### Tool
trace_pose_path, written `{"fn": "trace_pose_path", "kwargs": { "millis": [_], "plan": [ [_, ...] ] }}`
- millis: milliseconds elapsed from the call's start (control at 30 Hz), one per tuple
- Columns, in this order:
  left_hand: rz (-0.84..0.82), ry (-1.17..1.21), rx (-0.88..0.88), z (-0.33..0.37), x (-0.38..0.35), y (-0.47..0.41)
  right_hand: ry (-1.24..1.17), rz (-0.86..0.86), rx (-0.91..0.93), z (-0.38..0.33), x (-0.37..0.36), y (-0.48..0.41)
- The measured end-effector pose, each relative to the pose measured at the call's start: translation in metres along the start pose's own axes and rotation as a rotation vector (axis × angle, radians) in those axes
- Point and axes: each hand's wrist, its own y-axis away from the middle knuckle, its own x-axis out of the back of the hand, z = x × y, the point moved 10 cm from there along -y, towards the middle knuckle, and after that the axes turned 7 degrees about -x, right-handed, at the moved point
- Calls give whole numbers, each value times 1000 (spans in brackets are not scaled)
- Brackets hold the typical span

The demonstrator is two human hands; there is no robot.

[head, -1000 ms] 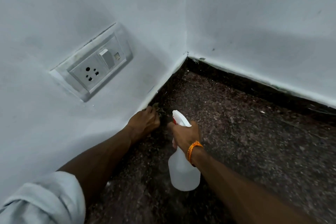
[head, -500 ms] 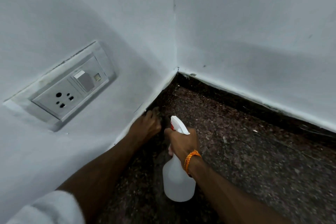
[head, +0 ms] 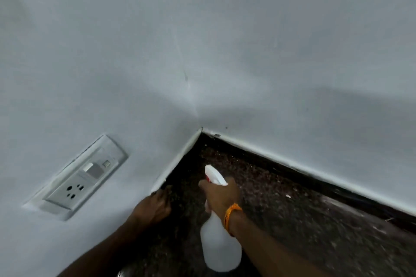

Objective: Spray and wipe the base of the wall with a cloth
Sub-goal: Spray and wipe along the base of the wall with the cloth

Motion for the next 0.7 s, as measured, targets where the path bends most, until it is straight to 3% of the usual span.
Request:
{"fn": "trace_pose_path", "kwargs": {
  "millis": [333, 400, 533, 600, 700],
  "plan": [
    [-184, -48, 15, -73, 75, -15, 62, 37, -75, -1, 17, -10],
    [-117, -46, -58, -59, 76, -28, 49, 62, -85, 0, 12, -22],
    [-172, -80, -203, -22, 41, -55, 27, 140, -93, 4, 10, -40],
    [-202, -84, -178, -24, 33, -70, 22, 151, -112, 7, 12, -47],
    [-254, -153, -318, -18, 34, -91, 20, 135, -127, 17, 17, -59]
  ]
}}
